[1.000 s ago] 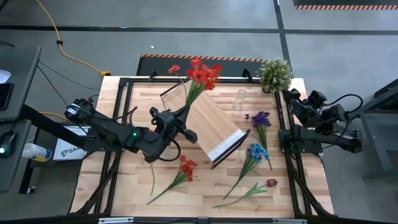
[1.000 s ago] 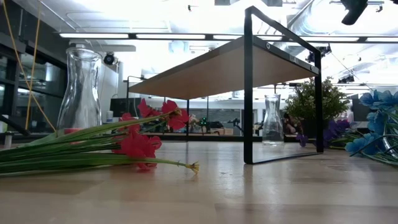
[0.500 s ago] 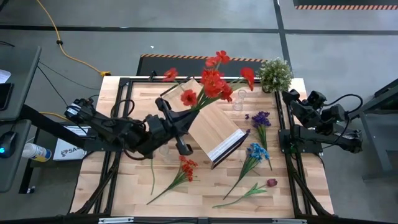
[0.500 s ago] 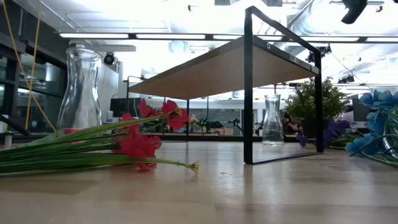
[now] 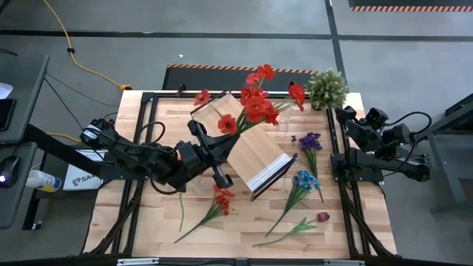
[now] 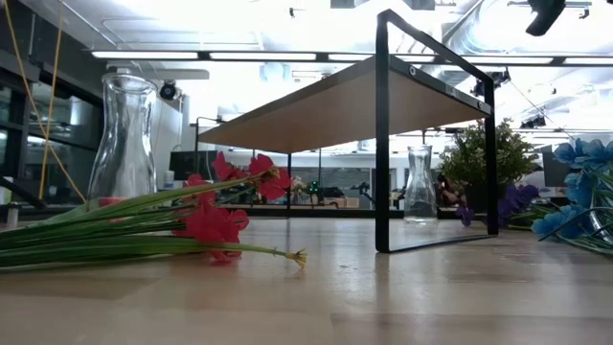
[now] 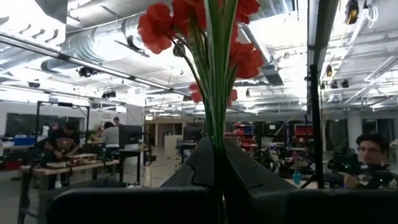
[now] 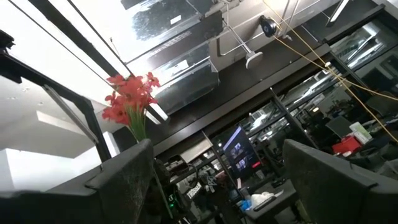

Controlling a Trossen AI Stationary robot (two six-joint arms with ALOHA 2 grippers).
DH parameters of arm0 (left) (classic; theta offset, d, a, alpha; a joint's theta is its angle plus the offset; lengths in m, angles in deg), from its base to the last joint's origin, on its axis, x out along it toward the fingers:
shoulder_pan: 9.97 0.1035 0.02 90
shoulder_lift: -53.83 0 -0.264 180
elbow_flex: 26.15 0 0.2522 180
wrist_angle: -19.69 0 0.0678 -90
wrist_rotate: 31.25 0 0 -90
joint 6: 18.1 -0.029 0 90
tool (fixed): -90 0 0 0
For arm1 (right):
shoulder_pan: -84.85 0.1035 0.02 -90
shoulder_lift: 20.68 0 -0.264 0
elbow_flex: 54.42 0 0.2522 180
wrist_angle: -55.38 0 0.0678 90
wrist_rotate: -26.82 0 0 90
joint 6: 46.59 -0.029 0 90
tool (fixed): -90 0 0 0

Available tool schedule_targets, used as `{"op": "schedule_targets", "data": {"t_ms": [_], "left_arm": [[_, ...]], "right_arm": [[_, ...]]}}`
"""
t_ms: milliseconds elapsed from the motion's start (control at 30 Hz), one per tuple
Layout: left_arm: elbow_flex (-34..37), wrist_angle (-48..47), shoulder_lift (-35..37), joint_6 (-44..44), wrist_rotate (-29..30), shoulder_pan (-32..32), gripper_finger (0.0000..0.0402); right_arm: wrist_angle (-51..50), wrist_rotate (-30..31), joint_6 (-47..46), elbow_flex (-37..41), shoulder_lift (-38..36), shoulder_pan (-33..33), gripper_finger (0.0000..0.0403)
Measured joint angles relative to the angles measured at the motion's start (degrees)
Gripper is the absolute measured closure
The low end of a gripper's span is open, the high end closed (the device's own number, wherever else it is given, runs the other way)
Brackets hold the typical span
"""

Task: Pick and place flowers into a vace then onto a shelf
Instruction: Put the top red flowers into the bottom transparent vase

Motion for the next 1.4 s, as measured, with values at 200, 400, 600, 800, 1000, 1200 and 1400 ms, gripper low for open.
{"op": "schedule_targets", "data": {"t_ms": [200,400,600,800,1000,1200,1400], "left_arm": [[0.0,0.02,0.0,0.03,0.06,-0.88,0.0358],[0.0,-0.07,0.0,0.06,0.13,-0.96,0.0358],[0.0,-0.06,0.0,0.1,0.02,-0.94,0.0358],[0.0,-0.4,-0.05,0.1,0.06,-1.09,0.0358],[0.0,0.4,-1.67,0.06,1.48,-2.52,0.0358],[-0.09,0.86,-2.94,0.08,4.94,-4.46,0.0358],[-0.04,4.25,-5.95,-0.1,8.46,-6.28,0.0358]], "right_arm": [[0.0,-0.32,-0.04,0.0,0.0,0.0,0.0059],[0.0,-0.32,-0.03,0.0,0.0,0.0,0.0059],[0.0,-0.34,-0.04,0.0,0.0,0.0,0.0059],[0.0,-0.34,-0.04,0.0,0.0,0.0,0.0059],[0.0,-0.38,-0.04,0.0,0.0,0.0,0.0059],[0.0,-0.45,-0.04,0.0,0.0,0.0,0.0059],[0.21,-0.45,-0.04,0.0,0.0,0.0,0.0059]]}}
